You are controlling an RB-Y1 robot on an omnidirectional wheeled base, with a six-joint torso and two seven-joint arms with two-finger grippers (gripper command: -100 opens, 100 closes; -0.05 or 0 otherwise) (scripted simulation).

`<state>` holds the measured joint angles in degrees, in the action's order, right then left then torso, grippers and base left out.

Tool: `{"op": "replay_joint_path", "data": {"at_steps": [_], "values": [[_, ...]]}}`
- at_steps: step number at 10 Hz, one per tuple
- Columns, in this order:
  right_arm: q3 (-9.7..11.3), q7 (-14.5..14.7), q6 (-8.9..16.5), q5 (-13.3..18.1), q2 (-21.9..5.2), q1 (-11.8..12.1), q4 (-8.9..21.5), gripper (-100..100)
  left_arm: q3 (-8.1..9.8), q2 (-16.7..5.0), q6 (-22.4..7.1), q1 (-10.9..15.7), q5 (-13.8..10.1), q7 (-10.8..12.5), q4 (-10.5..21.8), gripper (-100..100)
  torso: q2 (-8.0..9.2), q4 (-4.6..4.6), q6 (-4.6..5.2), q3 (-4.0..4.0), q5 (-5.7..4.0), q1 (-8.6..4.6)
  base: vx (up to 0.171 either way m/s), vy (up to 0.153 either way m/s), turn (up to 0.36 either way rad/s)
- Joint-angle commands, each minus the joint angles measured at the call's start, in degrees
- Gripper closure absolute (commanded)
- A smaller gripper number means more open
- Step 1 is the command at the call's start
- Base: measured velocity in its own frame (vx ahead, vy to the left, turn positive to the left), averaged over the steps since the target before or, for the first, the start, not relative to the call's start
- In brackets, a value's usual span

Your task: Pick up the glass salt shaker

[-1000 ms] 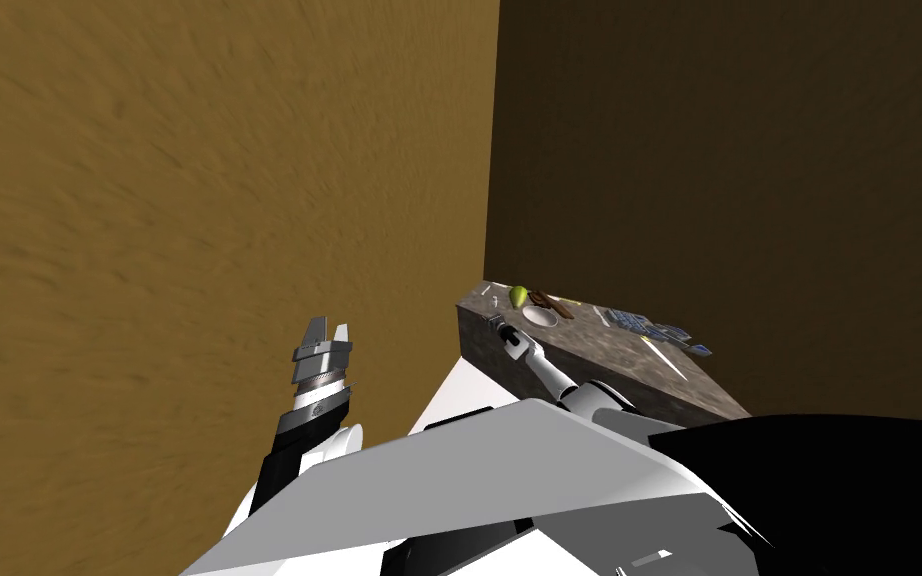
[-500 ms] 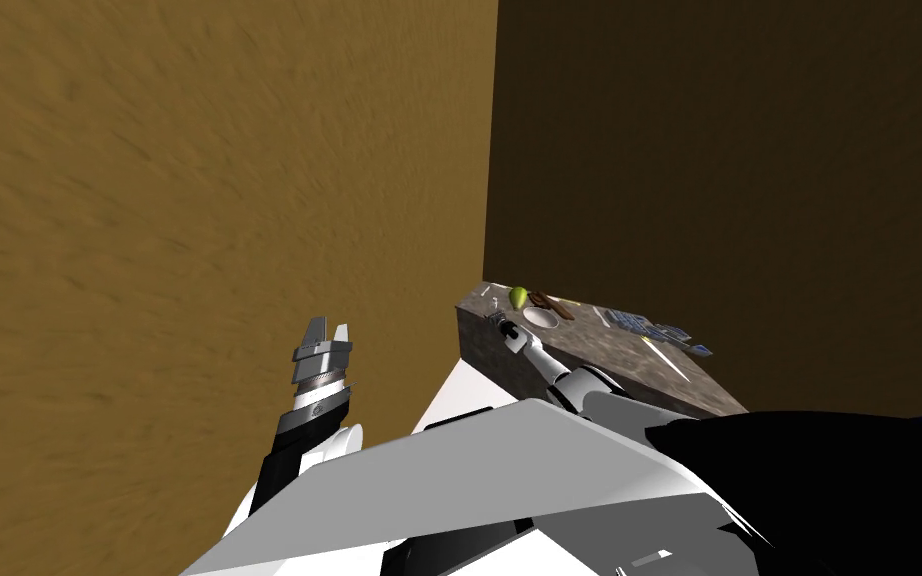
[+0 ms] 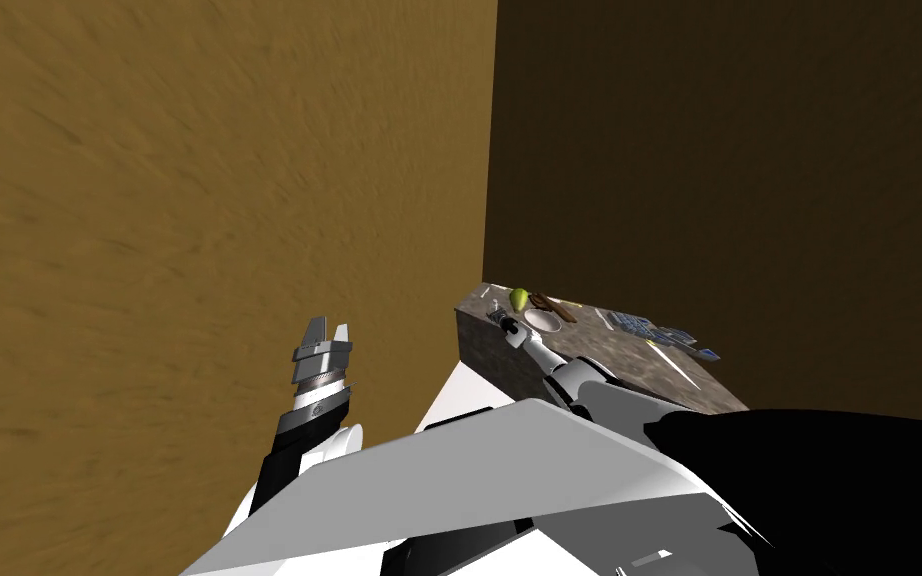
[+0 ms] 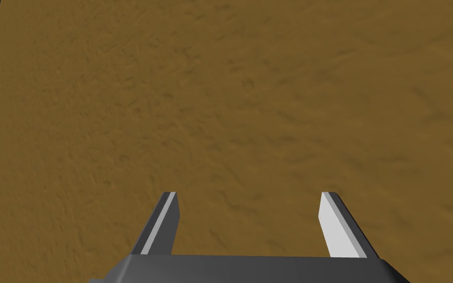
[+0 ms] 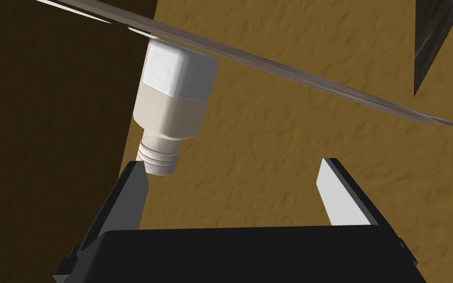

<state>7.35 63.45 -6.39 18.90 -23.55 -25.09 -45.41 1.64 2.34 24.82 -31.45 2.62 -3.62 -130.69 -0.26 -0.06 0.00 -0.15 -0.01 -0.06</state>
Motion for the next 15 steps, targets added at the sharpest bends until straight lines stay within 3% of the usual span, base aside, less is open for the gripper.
{"op": "replay_joint_path", "data": {"at_steps": [1,2,3,4,5,7,8,10,11,14,15], "values": [[-0.2,0.9,-0.1,0.1,-0.4,-1.5,1.9,-100,0.0,0.0,0.0,0.0,0.0,0.0,0.0,0,0.0,0.0,0.0,0.0,0.0,0.0,0.055,-0.023,-0.009],[-0.3,1.6,0.1,0.1,-1.1,-2.7,3.1,-100,0.0,0.0,0.0,0.0,0.0,0.0,0.0,0,0.01,0.01,0.01,0.01,0.0,-0.02,0.111,-0.057,-0.02],[0.3,0.7,0.2,-0.1,-1.1,-2.5,2.6,-100,0.0,0.0,0.0,0.0,0.0,0.0,0.0,0,-0.14,-0.01,0.01,-0.07,-0.01,-0.13,0.06,-0.033,0.003],[0.3,0.7,0.3,-0.1,-1.2,-2.7,2.7,0,0.0,0.0,0.0,0.0,0.0,0.0,0.0,0,-0.02,-0.02,0.01,-0.02,-0.03,-0.06,0.009,-0.005,0.002],[-0.3,-2.1,0.9,2.7,-1.9,-0.8,0.6,-100,0.0,0.0,0.0,0.0,0.0,0.0,0.0,0,0.14,0.02,0.01,0.07,0.0,0.03,0.018,0.003,0.132],[-0.3,-4.6,0.9,4.8,-1.9,-0.8,0.6,-100,0.0,0.0,0.0,0.0,0.0,0.0,0.0,0,0.19,0.04,0.01,0.11,0.01,0.08,0.014,0.002,0.02],[-0.9,-6.5,1.6,7.1,-2.5,1.1,-1.5,-100,0.0,0.0,0.0,0.0,0.0,0.0,0.0,0,0.21,0.04,0.01,0.12,0.01,0.08,0.015,0.006,0.104],[-0.9,-9.8,1.6,9.7,-2.5,1.1,-1.5,-100,0.0,0.0,0.0,0.0,0.0,0.0,0.0,0,0.21,0.04,0.0,0.12,0.02,0.09,0.011,0.001,0.033],[-1.5,-11.4,2.3,11.8,-3.2,3.0,-3.6,-100,0.0,0.0,0.0,0.0,0.0,0.0,0.0,0,0.23,0.05,0.01,0.13,0.01,0.08,0.019,0.005,0.123],[-1.5,-15.4,2.3,14.6,-3.2,3.0,-3.6,-100,0.0,0.0,0.0,0.0,0.0,0.0,0.0,0,0.22,0.05,0.01,0.13,0.02,0.08,0.009,0.001,0.011],[-2.1,-17.6,2.9,17.2,-3.9,4.9,-5.7,-100,0.0,0.0,0.0,0.0,0.0,0.0,0.0,0,0.25,0.05,0.01,0.14,0.01,0.08,0.012,0.002,0.13]]}}
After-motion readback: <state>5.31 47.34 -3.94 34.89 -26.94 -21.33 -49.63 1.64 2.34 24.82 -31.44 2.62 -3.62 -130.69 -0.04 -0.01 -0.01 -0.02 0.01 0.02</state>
